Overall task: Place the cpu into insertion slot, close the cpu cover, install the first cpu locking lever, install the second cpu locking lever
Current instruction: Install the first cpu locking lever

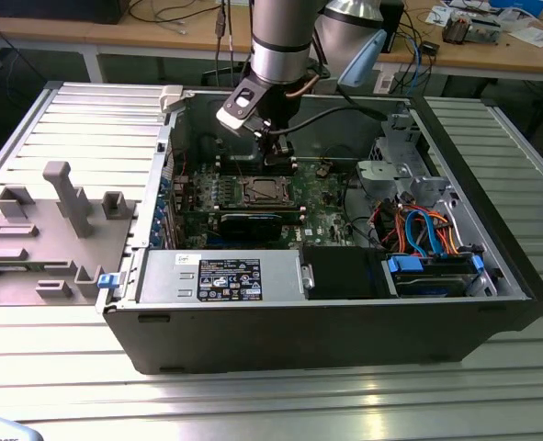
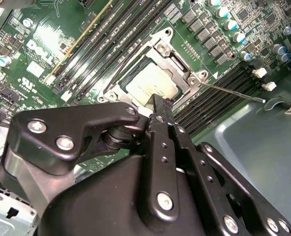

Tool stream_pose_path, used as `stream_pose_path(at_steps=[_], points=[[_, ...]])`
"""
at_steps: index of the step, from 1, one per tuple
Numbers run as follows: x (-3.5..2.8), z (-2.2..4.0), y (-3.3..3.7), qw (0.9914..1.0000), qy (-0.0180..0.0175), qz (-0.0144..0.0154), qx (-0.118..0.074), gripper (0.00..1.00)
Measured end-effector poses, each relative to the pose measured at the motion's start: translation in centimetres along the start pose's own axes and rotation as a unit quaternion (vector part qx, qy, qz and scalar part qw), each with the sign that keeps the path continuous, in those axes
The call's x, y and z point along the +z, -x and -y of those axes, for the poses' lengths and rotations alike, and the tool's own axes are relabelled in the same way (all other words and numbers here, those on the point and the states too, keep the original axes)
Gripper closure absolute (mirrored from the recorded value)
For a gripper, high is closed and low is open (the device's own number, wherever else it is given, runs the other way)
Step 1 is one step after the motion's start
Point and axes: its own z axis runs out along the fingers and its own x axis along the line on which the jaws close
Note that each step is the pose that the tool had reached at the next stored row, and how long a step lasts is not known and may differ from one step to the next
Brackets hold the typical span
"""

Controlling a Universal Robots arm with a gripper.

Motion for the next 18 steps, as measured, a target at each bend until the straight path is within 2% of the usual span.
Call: stream_pose_path(at_steps=[9, 18], points=[[0.00, 0.00, 0.00, 0.99985, -0.0003, 0.0003, -0.017, 0.89], [0.00, 0.00, 0.00, 0.99917, -0.0007, 0.0008, -0.041, 0.89]])
